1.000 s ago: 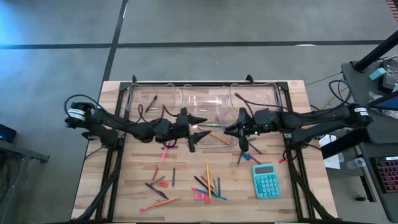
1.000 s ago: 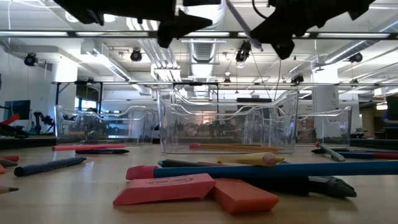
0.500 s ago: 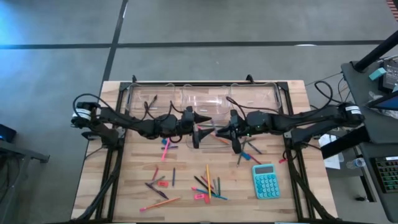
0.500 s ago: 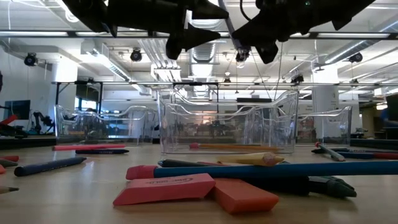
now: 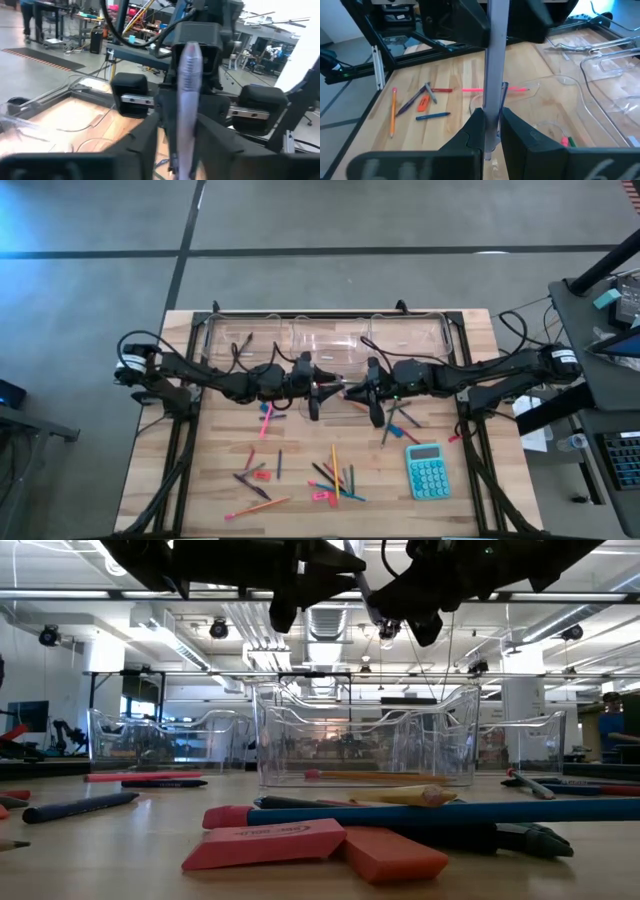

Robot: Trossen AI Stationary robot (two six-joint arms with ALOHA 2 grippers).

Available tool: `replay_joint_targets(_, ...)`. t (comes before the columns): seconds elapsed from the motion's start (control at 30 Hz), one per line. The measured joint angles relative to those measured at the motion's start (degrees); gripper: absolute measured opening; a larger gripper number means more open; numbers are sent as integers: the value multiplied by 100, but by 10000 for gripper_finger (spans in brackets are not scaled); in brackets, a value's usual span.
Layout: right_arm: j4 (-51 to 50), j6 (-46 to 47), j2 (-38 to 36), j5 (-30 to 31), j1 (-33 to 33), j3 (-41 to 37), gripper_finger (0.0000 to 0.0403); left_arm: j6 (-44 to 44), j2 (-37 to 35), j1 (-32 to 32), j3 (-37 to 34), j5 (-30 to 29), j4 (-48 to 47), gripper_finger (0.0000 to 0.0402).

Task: Sort crayons/erasers/pens/pencils in bins
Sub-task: Put the purple pen into the top left transparent bin

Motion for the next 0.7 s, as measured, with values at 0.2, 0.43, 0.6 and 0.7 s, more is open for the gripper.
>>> replay_joint_targets(0.2,50,-81,0,4,-25,-4,29,111,0,2,4,213,28,18)
replay_joint_targets(0.43,92,-246,-21,-4,-37,-4,87,293,-64,2,4,251,-85,18)
replay_joint_targets(0.6,61,-304,-235,-16,-35,-2,162,626,-582,77,-4,203,-886,18)
replay_joint_targets(0.7,-160,-406,-530,50,-35,-2,192,874,-1208,161,-4,-229,-1945,18)
